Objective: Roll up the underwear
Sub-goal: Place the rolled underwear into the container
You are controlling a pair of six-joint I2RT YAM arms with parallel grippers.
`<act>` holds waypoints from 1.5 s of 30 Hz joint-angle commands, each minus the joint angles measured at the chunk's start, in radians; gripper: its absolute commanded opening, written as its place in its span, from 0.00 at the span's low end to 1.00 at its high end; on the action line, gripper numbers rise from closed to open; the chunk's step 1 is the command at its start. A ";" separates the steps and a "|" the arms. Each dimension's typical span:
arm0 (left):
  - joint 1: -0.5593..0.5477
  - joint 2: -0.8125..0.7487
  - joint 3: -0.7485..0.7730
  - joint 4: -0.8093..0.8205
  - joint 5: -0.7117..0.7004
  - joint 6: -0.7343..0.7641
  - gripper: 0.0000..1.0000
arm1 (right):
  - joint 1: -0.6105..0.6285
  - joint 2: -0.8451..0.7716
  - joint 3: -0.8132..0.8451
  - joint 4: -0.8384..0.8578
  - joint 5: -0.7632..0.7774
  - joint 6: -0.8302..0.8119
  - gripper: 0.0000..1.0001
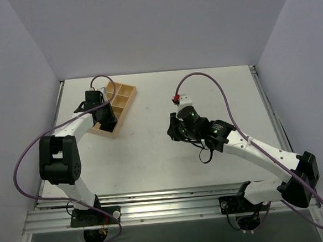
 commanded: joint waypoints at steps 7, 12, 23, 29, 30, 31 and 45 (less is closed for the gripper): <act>-0.034 -0.092 0.065 0.005 0.085 0.087 0.24 | -0.005 -0.102 -0.048 -0.043 0.048 0.003 0.10; -0.049 -0.021 0.106 -0.014 0.143 0.114 0.23 | -0.005 -0.095 -0.039 -0.041 0.049 0.014 0.10; -0.113 0.235 0.292 -0.035 0.018 0.137 0.12 | 0.024 -0.105 -0.052 -0.038 0.106 0.080 0.10; -0.124 0.334 0.393 -0.026 -0.064 0.124 0.12 | 0.075 -0.127 -0.058 -0.079 0.173 0.131 0.09; -0.112 0.364 0.413 -0.035 -0.070 0.117 0.12 | 0.079 -0.133 -0.063 -0.093 0.195 0.138 0.09; -0.104 0.374 0.431 -0.038 -0.075 0.104 0.12 | 0.086 -0.139 -0.066 -0.099 0.204 0.155 0.09; 0.142 0.546 0.726 -0.069 0.000 -0.016 0.13 | 0.164 -0.188 -0.112 -0.119 0.307 0.275 0.10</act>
